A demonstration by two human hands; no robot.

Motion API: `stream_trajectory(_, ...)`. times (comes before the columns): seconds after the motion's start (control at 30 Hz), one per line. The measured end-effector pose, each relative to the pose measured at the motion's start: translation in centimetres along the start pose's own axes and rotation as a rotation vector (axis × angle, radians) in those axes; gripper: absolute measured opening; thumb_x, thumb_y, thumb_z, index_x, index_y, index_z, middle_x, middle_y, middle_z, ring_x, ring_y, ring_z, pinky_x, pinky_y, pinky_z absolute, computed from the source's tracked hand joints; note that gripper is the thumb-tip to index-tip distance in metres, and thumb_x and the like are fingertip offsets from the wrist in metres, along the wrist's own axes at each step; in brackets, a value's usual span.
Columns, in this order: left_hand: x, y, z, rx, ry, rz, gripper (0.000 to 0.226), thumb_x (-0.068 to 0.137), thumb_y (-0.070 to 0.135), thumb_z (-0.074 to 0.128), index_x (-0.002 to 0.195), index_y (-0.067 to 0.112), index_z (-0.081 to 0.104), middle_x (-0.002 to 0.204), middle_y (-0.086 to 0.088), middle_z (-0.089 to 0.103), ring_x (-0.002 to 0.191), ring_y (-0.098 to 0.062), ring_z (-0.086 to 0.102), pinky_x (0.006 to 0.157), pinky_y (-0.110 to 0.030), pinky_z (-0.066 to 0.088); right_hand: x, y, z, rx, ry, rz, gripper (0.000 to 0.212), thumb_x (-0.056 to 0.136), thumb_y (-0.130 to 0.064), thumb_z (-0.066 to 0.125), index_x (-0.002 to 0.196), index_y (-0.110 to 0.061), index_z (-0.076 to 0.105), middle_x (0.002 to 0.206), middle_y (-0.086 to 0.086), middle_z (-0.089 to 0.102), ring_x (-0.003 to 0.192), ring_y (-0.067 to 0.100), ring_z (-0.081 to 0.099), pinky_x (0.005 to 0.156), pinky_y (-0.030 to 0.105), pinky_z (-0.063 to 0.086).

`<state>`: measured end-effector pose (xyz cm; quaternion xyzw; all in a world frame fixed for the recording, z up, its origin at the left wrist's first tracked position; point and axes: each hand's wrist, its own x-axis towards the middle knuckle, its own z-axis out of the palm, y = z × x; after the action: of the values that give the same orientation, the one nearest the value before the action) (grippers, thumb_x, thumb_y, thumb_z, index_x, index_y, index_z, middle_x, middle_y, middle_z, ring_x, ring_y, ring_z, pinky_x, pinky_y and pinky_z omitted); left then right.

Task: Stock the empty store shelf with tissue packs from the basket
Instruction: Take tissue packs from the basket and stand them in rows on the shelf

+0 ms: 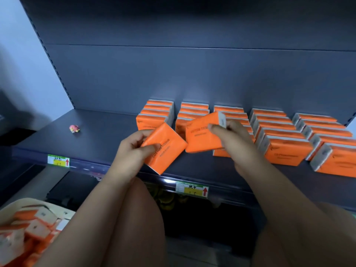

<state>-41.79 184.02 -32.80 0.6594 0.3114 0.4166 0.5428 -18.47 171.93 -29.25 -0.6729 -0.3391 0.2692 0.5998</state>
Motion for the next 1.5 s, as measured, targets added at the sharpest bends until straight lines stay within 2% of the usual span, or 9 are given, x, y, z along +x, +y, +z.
stream_trajectory(0.17,0.5,-0.2,-1.0,0.053,0.035,0.090,0.034,0.077,0.014,0.073,0.110,0.023,0.076,0.105,0.002,0.077,0.095,-0.009,0.068,0.084,-0.019,0.050,0.5,0.3,0.4,-0.283,-0.073,-0.188,0.043,0.099,-0.024,0.066,0.136,-0.041,0.052,0.107,-0.011,0.061,0.087,0.013,0.063,0.068,0.026,0.047)
stream_trajectory(0.3,1.6,-0.7,-2.7,0.205,0.059,0.188,0.041,0.084,-0.002,0.075,0.108,0.031,0.074,0.107,0.014,0.076,0.103,-0.004,0.067,0.093,-0.020,0.049,1.1,0.4,0.9,-0.442,-0.046,-0.304,0.040,0.090,-0.017,0.072,0.121,-0.035,0.056,0.100,-0.008,0.061,0.086,0.006,0.061,0.067,0.023,0.046)
stream_trajectory(0.4,3.0,-1.7,-4.4,0.486,0.172,0.352,0.040,0.083,0.014,0.076,0.119,0.030,0.071,0.115,0.010,0.072,0.112,-0.017,0.064,0.101,-0.032,0.047,2.2,0.9,1.6,-0.566,-0.043,-0.387,0.043,0.083,-0.019,0.078,0.118,-0.034,0.059,0.099,-0.002,0.062,0.085,0.018,0.062,0.069,0.027,0.049)
stream_trajectory(0.53,4.5,-2.8,-5.9,0.693,0.214,0.474,0.046,0.085,0.015,0.073,0.130,0.019,0.068,0.115,0.000,0.066,0.109,-0.023,0.060,0.099,-0.032,0.045,3.4,1.5,2.7,-0.775,0.005,-0.500,0.044,0.081,-0.021,0.081,0.121,-0.022,0.066,0.088,-0.008,0.063,0.106,0.023,0.052,0.083,0.031,0.041)
stream_trajectory(0.67,5.2,-4.4,-7.0,0.719,0.162,0.454,0.048,0.085,0.014,0.073,0.132,0.022,0.068,0.112,0.000,0.058,0.108,-0.026,0.059,0.102,-0.039,0.047,4.2,2.5,3.1,-1.106,0.100,-0.581,0.043,0.074,-0.029,0.083,0.114,-0.015,0.073,0.107,0.007,0.069,0.114,0.037,0.052,0.095,0.046,0.047)
stream_trajectory(0.73,5.3,-4.9,-7.5,0.807,0.158,0.480,0.051,0.084,0.014,0.074,0.134,0.023,0.068,0.112,0.000,0.062,0.106,-0.028,0.054,0.099,-0.032,0.042,4.4,2.9,3.0,-1.186,0.097,-0.574,0.043,0.075,-0.030,0.082,0.114,-0.013,0.074,0.112,0.010,0.067,0.116,0.038,0.050,0.098,0.048,0.046)
stream_trajectory(0.9,5.5,-5.1,-7.9,0.811,0.160,0.450,0.051,0.079,0.002,0.080,0.126,0.021,0.069,0.113,0.012,0.064,0.112,-0.025,0.050,0.099,-0.024,0.037,4.9,3.0,2.8,-1.226,0.105,-0.538,0.044,0.079,-0.031,0.079,0.119,-0.012,0.071,0.120,0.012,0.063,0.120,0.038,0.048,0.101,0.049,0.045)
stream_trajectory(1.07,6.7,-5.6,-7.5,0.866,0.097,0.506,0.044,0.080,0.003,0.078,0.121,0.018,0.072,0.116,0.001,0.068,0.111,-0.026,0.053,0.100,-0.022,0.036,4.5,3.4,3.4,-1.229,0.106,-0.576,0.047,0.081,-0.025,0.078,0.125,-0.015,0.067,0.123,0.011,0.062,0.120,0.036,0.049,0.099,0.049,0.045)
stream_trajectory(1.5,9.8,-6.9,-5.0,0.946,0.116,0.465,0.047,0.082,-0.001,0.072,0.126,0.017,0.075,0.126,-0.009,0.069,0.120,-0.037,0.057,0.106,-0.042,0.046,4.4,4.1,3.4,-1.291,0.130,-0.603,0.040,0.082,-0.014,0.074,0.121,-0.013,0.066,0.121,0.011,0.061,0.118,0.035,0.052,0.095,0.049,0.048)
